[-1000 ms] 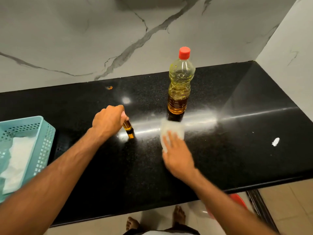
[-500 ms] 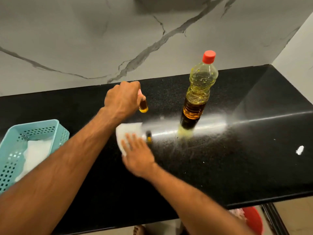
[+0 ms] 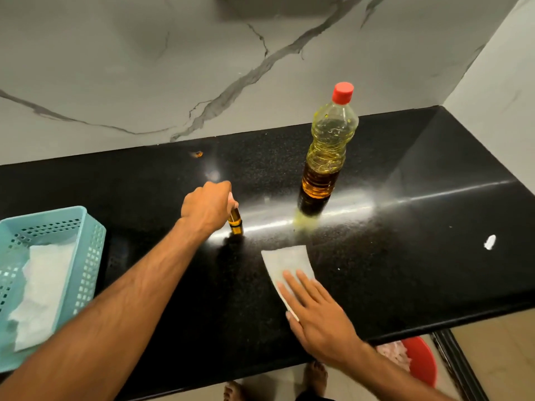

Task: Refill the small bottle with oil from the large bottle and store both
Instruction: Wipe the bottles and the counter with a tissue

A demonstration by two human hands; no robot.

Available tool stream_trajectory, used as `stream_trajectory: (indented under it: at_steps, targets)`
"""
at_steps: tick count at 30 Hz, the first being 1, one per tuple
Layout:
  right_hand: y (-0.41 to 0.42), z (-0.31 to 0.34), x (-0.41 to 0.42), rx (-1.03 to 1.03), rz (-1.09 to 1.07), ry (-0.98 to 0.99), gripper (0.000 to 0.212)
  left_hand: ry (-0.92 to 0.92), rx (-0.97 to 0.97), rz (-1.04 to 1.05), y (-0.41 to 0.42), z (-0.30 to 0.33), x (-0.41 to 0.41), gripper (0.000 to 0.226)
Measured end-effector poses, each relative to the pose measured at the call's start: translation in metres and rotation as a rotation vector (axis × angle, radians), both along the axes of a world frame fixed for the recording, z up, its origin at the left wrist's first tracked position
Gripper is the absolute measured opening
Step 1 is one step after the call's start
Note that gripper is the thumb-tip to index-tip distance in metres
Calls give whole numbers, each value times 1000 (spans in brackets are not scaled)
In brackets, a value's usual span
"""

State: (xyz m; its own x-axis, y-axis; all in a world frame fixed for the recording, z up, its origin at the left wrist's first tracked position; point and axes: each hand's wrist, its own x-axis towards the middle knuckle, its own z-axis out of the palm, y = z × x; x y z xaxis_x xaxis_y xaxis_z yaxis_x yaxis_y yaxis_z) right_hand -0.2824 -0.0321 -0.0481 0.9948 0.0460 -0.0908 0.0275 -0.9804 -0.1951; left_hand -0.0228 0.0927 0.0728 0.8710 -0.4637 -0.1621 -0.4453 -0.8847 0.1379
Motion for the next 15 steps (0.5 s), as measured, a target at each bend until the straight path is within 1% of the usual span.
stream_trajectory:
  at_steps: [2,4,5,7,9,11,12,14,15]
  targets:
    - [-28,-3,-14,-15,-93,-7,58,-7,6,-17,-3,-5,-4,16]
    - [-67,-6,-14,-40,-292,-23,60,-26,-1,-28,-6,-7,-6,12]
    - [-86,-4,-11,-47,-381,-24,61,-34,-2,-35,-7,-7,-7,12]
    - [-107,-1,2,-38,-479,-11,62,-35,24,-47,-8,-8,-8,15]
    - [-114,2,15,-26,-516,-7,63,-34,95,-61,-10,-5,-7,26]
    - [-118,3,26,-15,-534,7,60,-46,158,-68,-12,0,-5,45]
    - [-121,2,29,-14,-543,13,58,-58,158,-67,-14,2,-4,54]
    - [-133,3,33,-11,-569,24,56,-97,83,-71,-27,13,-4,69]
    - [-139,3,37,-14,-580,31,56,-111,-7,-73,-36,22,-4,73]
